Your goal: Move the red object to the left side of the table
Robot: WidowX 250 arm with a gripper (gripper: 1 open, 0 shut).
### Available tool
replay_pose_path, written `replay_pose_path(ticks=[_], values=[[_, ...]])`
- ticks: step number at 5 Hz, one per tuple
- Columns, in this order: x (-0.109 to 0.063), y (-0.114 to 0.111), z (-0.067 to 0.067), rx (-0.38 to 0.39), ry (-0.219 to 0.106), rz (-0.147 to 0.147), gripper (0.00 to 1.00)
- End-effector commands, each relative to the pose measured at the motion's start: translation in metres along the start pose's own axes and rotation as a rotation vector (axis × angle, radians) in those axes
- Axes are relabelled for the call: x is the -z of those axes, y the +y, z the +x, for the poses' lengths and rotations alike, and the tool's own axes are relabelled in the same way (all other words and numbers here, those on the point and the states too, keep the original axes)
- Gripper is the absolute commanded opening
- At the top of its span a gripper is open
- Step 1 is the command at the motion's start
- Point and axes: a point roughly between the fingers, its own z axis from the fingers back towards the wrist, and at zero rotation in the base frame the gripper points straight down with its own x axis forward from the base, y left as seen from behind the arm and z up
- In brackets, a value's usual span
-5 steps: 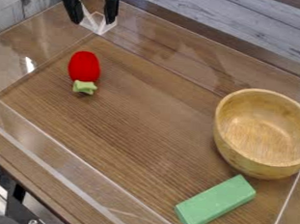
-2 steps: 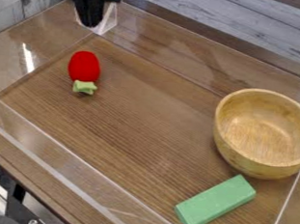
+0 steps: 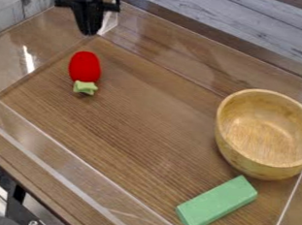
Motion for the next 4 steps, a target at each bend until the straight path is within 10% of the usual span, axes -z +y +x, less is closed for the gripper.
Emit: replay_pose_path(ticks=[1, 2, 3, 4], values=[[-0.035, 0.000, 0.006, -0.053, -0.077, 0.013, 1.00], [-0.016, 0.011, 0.005, -0.099, -0.069, 0.023, 0.00], [-0.006, 0.017, -0.001, -0.141, -0.065, 0.021, 1.00], [-0.010, -0.005, -0.010, -0.127, -0.066, 0.009, 1.00]])
